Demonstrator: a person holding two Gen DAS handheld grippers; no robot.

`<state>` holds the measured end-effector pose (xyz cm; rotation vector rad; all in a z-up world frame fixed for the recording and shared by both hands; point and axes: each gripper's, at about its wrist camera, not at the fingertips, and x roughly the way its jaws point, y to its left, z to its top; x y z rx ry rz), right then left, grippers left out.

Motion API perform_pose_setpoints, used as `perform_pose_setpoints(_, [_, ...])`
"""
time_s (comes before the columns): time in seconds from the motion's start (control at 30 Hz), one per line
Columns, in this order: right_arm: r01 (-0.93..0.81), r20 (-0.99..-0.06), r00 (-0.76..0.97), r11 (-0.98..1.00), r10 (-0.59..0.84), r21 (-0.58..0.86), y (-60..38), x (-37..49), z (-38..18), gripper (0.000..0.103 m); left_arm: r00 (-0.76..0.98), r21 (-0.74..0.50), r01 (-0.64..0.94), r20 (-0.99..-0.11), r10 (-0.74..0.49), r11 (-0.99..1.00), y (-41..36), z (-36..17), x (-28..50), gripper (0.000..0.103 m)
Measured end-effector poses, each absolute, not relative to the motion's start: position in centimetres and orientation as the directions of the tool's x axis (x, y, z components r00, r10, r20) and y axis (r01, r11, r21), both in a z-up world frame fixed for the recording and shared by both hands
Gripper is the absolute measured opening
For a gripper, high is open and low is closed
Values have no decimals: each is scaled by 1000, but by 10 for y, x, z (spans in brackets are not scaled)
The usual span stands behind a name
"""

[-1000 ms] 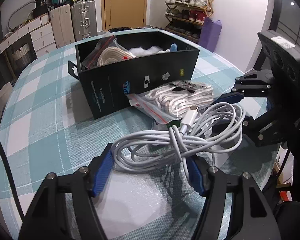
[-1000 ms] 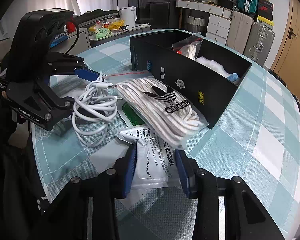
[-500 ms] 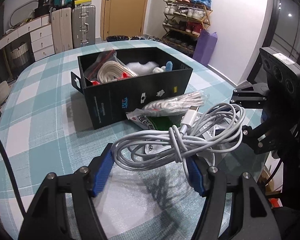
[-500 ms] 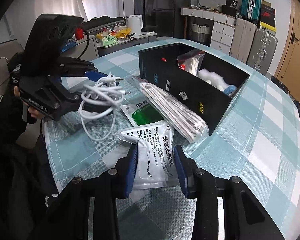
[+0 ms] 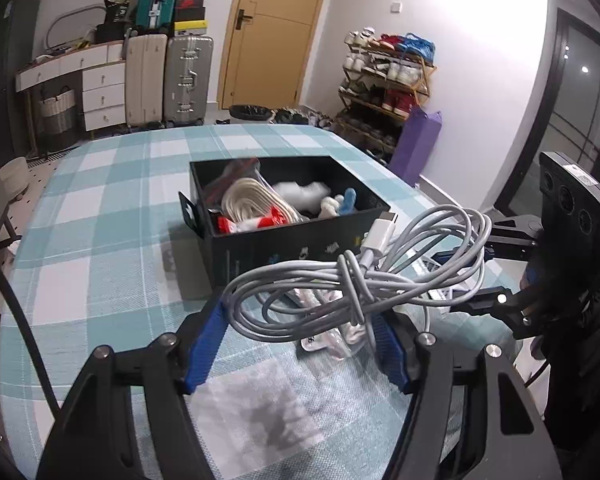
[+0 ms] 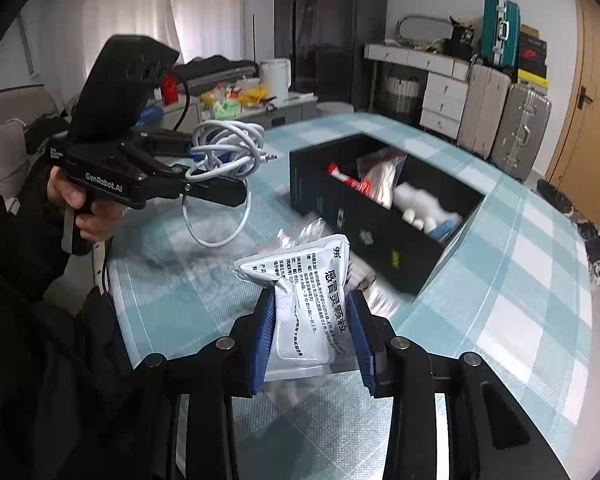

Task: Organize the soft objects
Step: 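Lift the cable coil and white packet and carry them over the black box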

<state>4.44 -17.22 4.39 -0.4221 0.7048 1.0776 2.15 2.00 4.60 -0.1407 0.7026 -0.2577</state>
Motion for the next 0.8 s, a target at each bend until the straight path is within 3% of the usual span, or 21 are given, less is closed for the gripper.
perform_pose_setpoints(0.8, [-792, -617, 464, 610, 636, 33, -185, 64, 65, 36, 776, -133, 70, -615, -138, 989, 19, 61, 49, 67])
